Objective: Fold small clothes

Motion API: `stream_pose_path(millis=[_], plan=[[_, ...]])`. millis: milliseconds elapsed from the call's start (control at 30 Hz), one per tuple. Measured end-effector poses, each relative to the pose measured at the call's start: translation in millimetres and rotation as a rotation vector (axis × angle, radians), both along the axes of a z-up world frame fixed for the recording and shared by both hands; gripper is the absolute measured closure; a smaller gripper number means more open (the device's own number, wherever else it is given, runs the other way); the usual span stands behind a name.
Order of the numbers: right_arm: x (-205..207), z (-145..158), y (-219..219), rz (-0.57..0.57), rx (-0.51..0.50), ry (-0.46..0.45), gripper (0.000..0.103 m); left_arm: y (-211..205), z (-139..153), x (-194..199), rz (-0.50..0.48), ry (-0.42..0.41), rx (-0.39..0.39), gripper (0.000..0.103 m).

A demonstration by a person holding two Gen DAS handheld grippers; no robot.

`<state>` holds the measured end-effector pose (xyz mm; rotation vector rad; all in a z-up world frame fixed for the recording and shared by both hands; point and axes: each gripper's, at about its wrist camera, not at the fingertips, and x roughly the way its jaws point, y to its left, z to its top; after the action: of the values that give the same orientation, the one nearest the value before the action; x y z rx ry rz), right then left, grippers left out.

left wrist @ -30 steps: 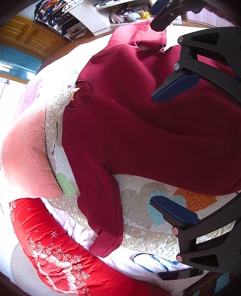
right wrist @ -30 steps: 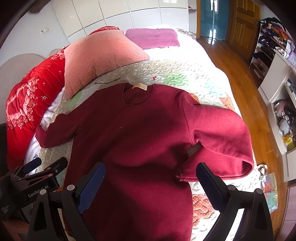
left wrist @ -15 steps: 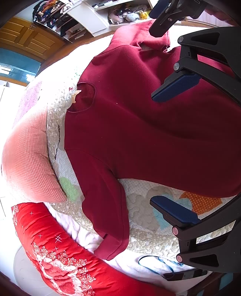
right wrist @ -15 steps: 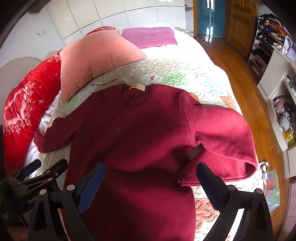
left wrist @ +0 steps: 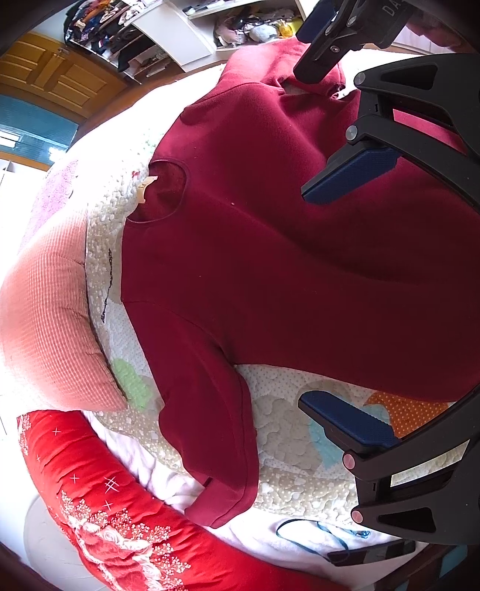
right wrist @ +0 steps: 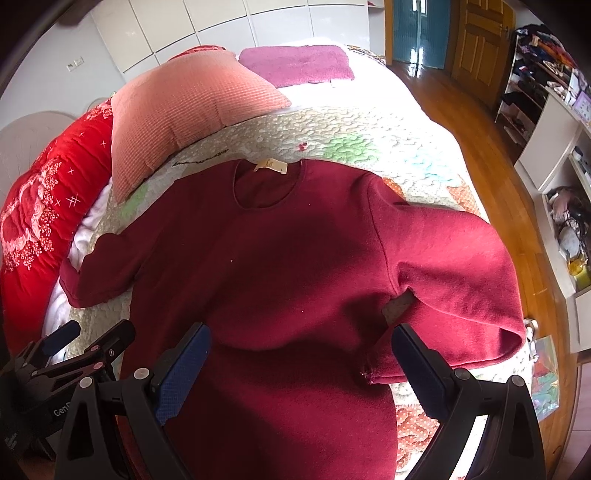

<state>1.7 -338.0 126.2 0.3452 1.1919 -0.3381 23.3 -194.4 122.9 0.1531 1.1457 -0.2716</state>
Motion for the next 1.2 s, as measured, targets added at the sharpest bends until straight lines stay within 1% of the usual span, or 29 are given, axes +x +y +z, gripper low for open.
stream_pose_path(millis=[467, 867, 1200], plan=[[2.8, -13.9, -12.6, -0.019, 0.012, 0.022, 0.005, -14.9, -12.5, 7.6, -0.019, 0.015, 0.008, 0.001], [17.2, -23.3, -6.8, 0.003, 0.001, 0.032, 0.005, -9.3, -22.3, 18.2, 0.003, 0.028, 0.003, 0.001], [28.0, -35.2, -9.7, -0.009, 0.007, 0.036, 0.005, -1.7, -30.0, 31.0, 0.015, 0.027, 0.012, 0.001]])
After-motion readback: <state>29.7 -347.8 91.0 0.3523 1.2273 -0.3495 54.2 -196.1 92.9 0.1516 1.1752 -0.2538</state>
